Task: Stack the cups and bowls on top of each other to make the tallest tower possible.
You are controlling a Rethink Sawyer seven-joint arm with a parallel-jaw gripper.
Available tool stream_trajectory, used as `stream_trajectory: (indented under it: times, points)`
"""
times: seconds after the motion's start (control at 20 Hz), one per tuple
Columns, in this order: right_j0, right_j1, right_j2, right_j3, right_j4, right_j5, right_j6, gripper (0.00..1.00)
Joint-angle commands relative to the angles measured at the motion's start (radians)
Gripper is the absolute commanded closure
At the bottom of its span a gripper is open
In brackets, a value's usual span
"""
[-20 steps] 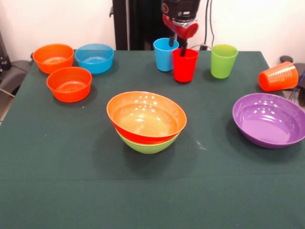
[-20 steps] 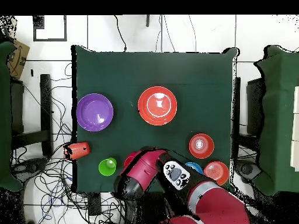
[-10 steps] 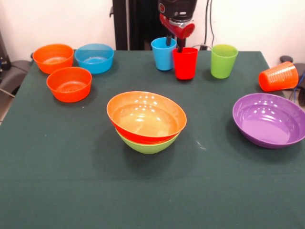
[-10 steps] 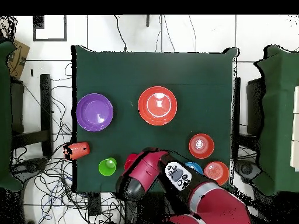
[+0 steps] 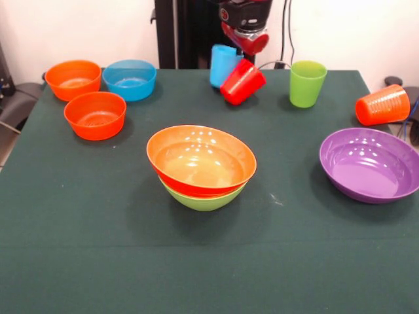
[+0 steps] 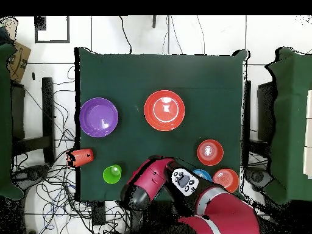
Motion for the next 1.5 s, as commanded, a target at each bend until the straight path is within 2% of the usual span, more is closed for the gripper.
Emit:
stream_trajectory:
  times: [0.05,0.35,0.9,1.25,1.5]
  points:
    - [0.033,0.034,-0.024,-0.101,-0.023,-0.078,0.199,1.00]
    - [0.029,0.037,-0.019,-0.102,0.002,-0.074,0.191,1.00]
    - [0.034,0.030,-0.026,-0.101,0.004,-0.086,0.203,1.00]
    - [-0.024,-0.081,0.029,-0.020,0.108,-0.054,0.162,1.00]
    - [-0.023,-0.150,0.034,0.010,0.171,-0.038,0.166,1.00]
